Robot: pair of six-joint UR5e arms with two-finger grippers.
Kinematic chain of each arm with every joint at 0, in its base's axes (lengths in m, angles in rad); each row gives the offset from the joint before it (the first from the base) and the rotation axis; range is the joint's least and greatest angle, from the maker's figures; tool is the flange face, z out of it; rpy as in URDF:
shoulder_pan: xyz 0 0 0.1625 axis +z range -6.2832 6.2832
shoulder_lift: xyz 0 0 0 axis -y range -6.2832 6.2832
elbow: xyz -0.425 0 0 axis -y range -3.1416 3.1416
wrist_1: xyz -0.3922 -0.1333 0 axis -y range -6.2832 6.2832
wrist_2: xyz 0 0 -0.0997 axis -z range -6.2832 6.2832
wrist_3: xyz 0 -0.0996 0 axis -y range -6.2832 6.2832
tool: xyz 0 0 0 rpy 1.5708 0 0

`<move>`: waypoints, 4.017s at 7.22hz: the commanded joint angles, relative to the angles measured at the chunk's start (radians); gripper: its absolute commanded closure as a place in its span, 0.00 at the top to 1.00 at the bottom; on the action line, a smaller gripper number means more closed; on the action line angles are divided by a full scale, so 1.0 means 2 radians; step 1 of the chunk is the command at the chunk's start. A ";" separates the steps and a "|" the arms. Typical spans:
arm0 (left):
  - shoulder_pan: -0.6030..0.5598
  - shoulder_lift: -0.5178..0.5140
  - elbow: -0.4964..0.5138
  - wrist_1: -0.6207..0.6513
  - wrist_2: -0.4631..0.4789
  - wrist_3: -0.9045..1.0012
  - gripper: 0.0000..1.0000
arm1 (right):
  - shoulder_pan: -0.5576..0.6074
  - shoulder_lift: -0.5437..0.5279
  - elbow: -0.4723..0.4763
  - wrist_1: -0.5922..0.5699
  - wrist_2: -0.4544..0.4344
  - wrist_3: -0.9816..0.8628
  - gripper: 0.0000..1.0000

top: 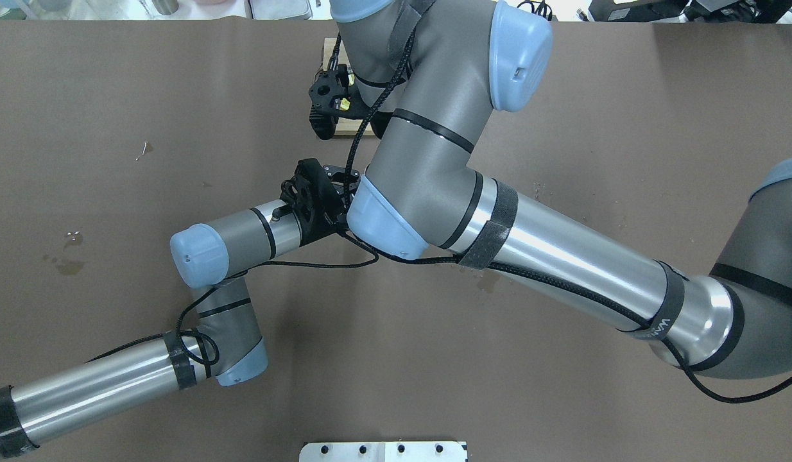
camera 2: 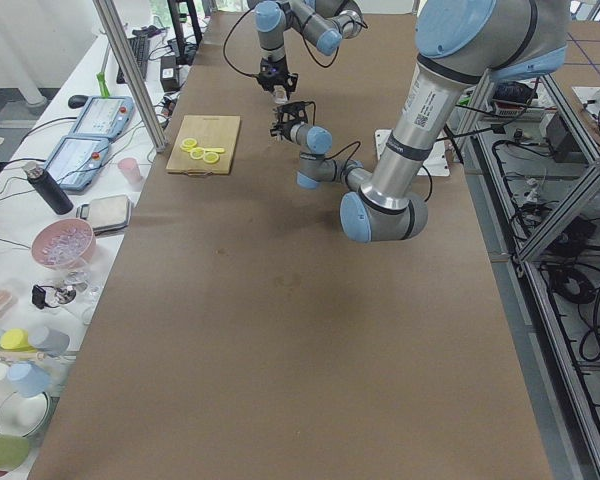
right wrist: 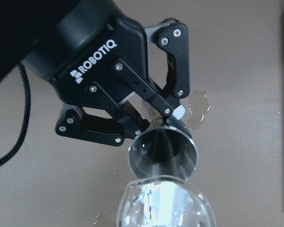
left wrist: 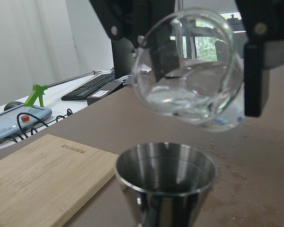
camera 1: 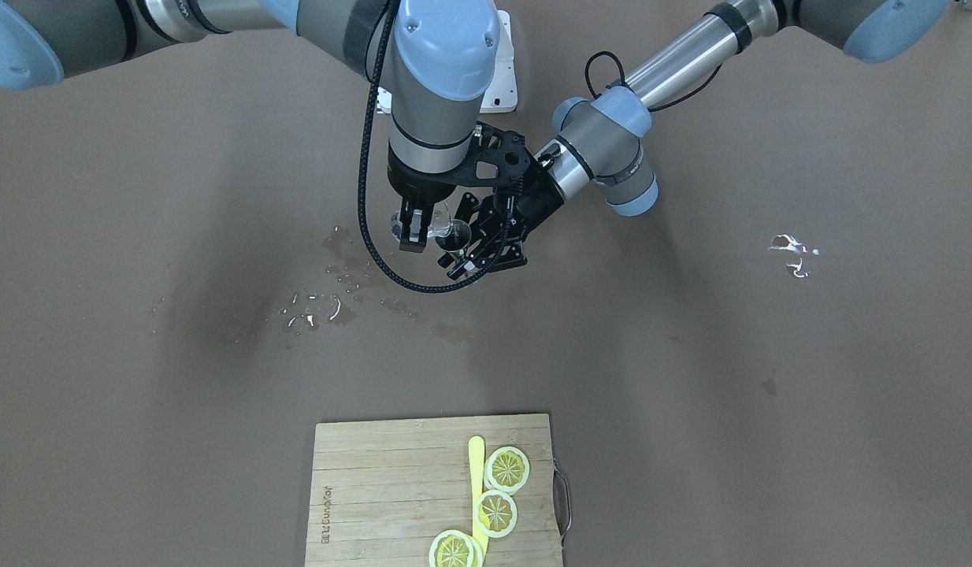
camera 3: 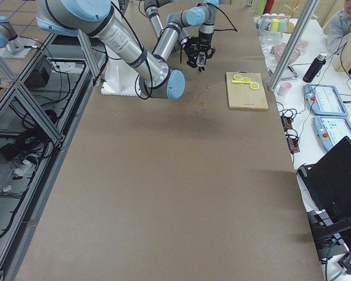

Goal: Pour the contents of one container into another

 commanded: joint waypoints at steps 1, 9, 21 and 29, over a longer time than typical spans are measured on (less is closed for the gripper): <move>0.000 0.000 0.000 0.000 0.000 0.000 0.00 | 0.001 0.015 -0.019 -0.014 -0.001 0.001 0.00; 0.000 0.000 -0.001 0.000 0.000 0.000 0.00 | 0.007 0.054 -0.060 -0.061 -0.004 0.006 0.00; 0.000 0.001 -0.002 0.000 0.001 0.000 0.00 | 0.056 -0.033 0.113 -0.010 0.043 0.007 0.00; -0.011 0.013 -0.009 -0.009 0.001 0.002 0.00 | 0.103 -0.224 0.220 0.230 0.050 0.015 0.00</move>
